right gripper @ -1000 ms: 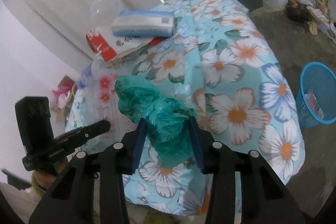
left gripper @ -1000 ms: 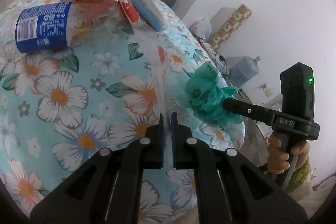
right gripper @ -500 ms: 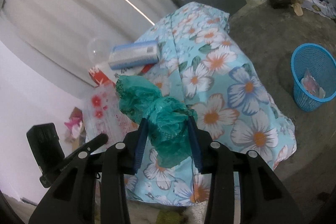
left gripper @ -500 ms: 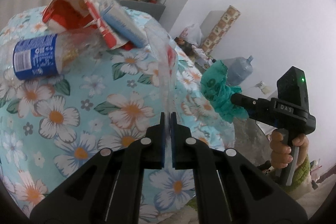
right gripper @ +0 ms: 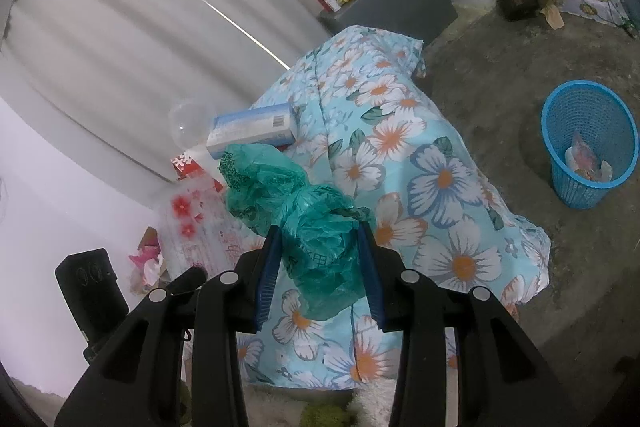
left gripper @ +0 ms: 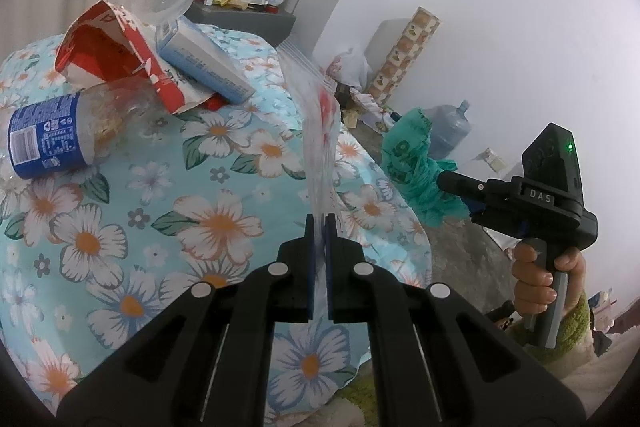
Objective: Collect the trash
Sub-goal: 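Lift the clear bag with the left tool while the right tool lifts the green bag, then carry both bags over the blue wastebasket and open both tools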
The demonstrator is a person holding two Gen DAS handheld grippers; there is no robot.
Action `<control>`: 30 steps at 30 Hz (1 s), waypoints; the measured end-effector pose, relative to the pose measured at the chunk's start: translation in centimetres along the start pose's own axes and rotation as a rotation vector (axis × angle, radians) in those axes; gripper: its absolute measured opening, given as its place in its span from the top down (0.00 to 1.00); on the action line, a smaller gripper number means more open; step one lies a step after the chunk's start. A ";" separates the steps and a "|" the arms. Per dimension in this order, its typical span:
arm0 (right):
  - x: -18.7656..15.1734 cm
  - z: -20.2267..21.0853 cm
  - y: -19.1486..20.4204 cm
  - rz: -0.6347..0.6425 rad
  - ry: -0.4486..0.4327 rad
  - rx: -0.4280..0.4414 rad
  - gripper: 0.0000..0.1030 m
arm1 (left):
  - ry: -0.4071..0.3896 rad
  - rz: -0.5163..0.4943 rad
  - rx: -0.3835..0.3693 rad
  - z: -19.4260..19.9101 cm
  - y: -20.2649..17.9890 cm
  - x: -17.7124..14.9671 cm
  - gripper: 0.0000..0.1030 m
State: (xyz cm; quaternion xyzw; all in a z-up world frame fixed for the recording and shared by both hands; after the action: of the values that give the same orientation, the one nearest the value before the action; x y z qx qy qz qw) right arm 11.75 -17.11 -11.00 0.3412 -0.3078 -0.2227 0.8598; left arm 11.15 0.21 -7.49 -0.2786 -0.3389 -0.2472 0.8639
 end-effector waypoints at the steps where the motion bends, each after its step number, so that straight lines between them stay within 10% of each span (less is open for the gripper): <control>1: -0.1 0.1 0.0 0.000 0.000 -0.002 0.64 | 0.001 -0.002 0.000 -0.1 -0.2 0.1 0.98; 30: 3.2 4.8 -5.9 -0.157 -0.119 0.025 0.64 | 0.077 -0.155 -0.039 -5.7 -5.3 3.8 0.98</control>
State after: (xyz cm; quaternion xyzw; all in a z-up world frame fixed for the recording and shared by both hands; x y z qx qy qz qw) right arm 9.75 -25.09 -11.36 0.3611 -0.3335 -0.3051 0.8156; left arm 12.88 -8.23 -6.52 -0.2586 -0.3213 -0.3305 0.8489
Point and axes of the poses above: each gripper's, at about its wrist camera, not at the fingertips, and z roughly against the way its jaws point, y to its left, x to its top, the point moved 10 cm from there along -z, roughly the way its jaws point, and after that the axes turned 9 degrees about -z, right-handed, at the moved point
